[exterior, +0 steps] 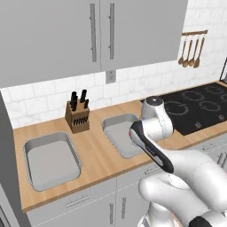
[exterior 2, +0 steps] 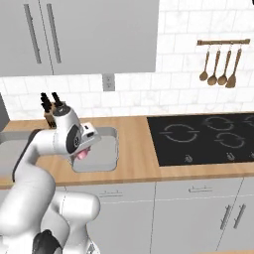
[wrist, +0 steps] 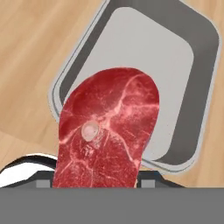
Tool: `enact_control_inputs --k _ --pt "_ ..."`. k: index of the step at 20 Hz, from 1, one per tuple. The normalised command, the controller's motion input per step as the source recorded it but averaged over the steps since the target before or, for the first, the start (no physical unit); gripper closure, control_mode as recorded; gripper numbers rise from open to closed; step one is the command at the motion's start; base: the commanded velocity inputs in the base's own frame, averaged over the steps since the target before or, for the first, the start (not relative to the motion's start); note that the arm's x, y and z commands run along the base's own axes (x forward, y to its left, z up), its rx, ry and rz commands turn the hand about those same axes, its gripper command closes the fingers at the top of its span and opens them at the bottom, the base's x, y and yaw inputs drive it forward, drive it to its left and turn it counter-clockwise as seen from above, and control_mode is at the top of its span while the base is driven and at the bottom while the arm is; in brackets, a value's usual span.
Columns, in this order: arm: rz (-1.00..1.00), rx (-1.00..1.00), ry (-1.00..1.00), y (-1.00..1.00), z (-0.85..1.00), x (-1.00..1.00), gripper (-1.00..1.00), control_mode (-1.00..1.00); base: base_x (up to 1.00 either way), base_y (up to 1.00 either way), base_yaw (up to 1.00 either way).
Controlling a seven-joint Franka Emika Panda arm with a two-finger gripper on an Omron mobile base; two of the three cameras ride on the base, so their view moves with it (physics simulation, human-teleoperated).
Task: Place one cucumber and one steak in each tupperware on the nearby counter, to pack two identical lunches.
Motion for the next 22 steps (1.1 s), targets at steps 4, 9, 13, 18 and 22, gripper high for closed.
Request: enact_control_inputs --k 4,9,13,18,22 --pt "0.00 0.08 0.08 0.21 -0.30 1.00 1.00 -1.00 0.00 0.00 0.00" --pt "0.00 0.11 0.13 0.00 -0.40 1.00 -1.00 -1.00 0.00 0.00 0.00" --pt "-0.01 0.00 0.00 0.02 -0.18 0.99 -1.00 -1.00 0.00 0.00 0.00" --pt "-0.10 0.00 0.01 0.07 0.00 0.37 -1.00 -1.00 0.00 0.00 0.00" --pt "-0.06 0.03 0.00 -0.01 0.06 -0.38 -1.00 -1.00 0.00 0.00 0.00"
